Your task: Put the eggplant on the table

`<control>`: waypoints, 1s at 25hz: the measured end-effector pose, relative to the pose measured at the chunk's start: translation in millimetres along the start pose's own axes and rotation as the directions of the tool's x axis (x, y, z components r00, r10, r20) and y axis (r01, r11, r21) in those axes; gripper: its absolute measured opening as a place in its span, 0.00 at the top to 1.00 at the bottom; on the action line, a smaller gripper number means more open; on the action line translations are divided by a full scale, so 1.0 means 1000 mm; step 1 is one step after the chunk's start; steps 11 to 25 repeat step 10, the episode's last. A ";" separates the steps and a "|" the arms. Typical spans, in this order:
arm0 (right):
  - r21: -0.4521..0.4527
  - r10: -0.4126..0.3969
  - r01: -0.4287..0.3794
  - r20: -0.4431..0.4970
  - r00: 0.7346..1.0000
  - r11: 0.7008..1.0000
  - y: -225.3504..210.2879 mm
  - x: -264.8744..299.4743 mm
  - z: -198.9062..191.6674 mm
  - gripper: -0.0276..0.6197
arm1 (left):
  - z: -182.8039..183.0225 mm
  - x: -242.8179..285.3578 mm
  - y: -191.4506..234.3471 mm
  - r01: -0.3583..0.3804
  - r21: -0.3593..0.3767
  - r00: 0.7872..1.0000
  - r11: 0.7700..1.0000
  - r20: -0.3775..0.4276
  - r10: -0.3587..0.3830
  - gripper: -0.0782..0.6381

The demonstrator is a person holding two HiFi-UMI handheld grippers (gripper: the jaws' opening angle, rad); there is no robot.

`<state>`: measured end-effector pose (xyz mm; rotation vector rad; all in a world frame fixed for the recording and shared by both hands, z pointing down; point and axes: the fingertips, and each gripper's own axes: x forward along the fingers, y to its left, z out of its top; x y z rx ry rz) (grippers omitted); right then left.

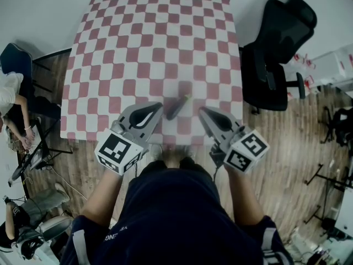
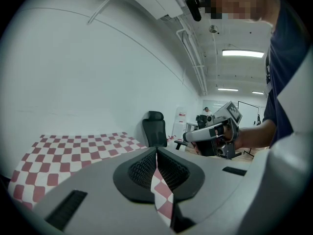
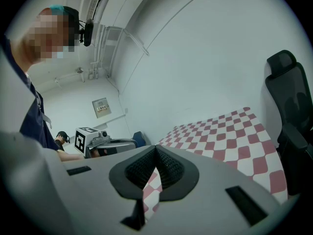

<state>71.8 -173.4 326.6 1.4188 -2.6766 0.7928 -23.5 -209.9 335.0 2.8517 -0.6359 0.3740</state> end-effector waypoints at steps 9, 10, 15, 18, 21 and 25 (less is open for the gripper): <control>0.000 0.003 -0.003 -0.003 1.000 1.000 0.000 0.001 0.000 0.93 | -0.002 0.002 -0.001 0.002 0.007 1.000 1.000 -0.007 -0.002 0.85; 0.000 0.003 -0.003 -0.002 1.000 1.000 0.000 0.001 0.000 0.93 | -0.002 0.002 -0.001 0.002 0.010 1.000 1.000 -0.007 -0.002 0.85; 0.000 0.003 -0.003 -0.002 1.000 1.000 0.000 0.001 0.000 0.93 | -0.002 0.002 -0.001 0.002 0.010 1.000 1.000 -0.007 -0.002 0.85; 0.000 0.003 -0.003 -0.002 1.000 1.000 0.000 0.001 0.000 0.93 | -0.002 0.002 -0.001 0.002 0.010 1.000 1.000 -0.007 -0.002 0.85; 0.000 0.003 -0.003 -0.002 1.000 1.000 0.000 0.001 0.000 0.93 | -0.002 0.002 -0.001 0.002 0.010 1.000 1.000 -0.007 -0.002 0.85; 0.000 0.003 -0.003 -0.002 1.000 1.000 0.000 0.001 0.000 0.93 | -0.002 0.002 -0.001 0.002 0.010 1.000 1.000 -0.007 -0.002 0.85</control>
